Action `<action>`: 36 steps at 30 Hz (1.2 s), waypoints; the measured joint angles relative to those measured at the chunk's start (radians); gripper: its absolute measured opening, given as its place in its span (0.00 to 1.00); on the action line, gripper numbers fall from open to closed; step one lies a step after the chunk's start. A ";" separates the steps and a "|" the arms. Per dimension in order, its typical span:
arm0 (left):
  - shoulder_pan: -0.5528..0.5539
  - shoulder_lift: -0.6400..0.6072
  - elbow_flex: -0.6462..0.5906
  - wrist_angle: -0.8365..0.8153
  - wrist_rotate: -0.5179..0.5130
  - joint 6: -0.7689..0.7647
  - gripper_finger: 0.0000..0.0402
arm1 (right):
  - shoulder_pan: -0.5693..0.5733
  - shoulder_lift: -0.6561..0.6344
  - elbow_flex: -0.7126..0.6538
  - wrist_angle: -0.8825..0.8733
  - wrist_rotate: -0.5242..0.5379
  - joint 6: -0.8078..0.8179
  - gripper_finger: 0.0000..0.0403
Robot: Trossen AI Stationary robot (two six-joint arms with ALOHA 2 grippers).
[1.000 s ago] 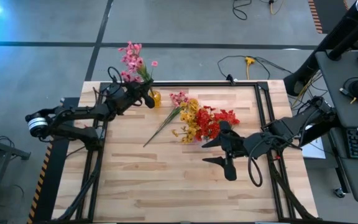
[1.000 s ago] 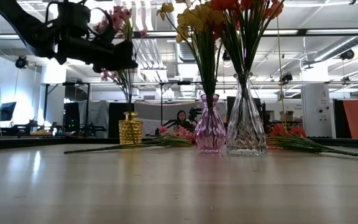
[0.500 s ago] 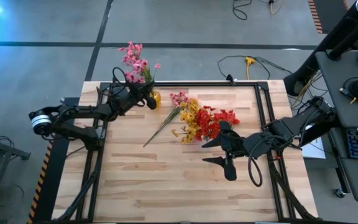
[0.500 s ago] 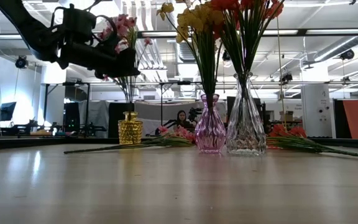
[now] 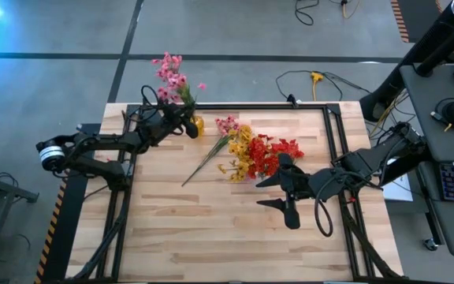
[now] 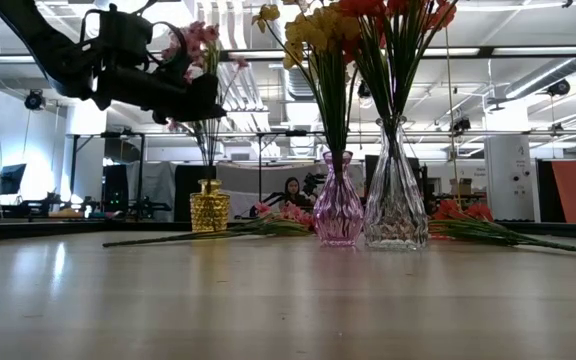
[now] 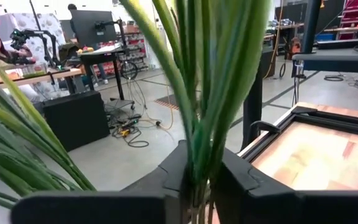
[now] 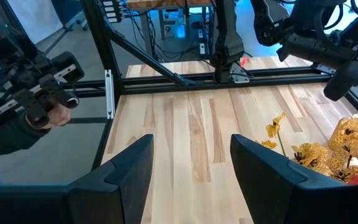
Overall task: Sort flowers into vase by color
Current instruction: Put the left pink flowers into the yellow vase, then put the pink flowers into the yellow vase
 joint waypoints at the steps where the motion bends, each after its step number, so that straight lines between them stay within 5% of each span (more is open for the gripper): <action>1: 0.000 0.000 0.000 0.000 0.000 0.000 0.12 | 0.000 0.000 0.000 0.000 0.000 0.000 0.51; 18: -0.009 -0.034 0.002 -0.087 0.000 0.003 0.37 | 0.000 0.000 0.000 0.000 0.000 0.001 0.51; 36: -0.010 -0.223 0.002 -0.423 0.004 -0.028 0.42 | 0.000 0.000 0.000 0.000 0.000 -0.001 0.51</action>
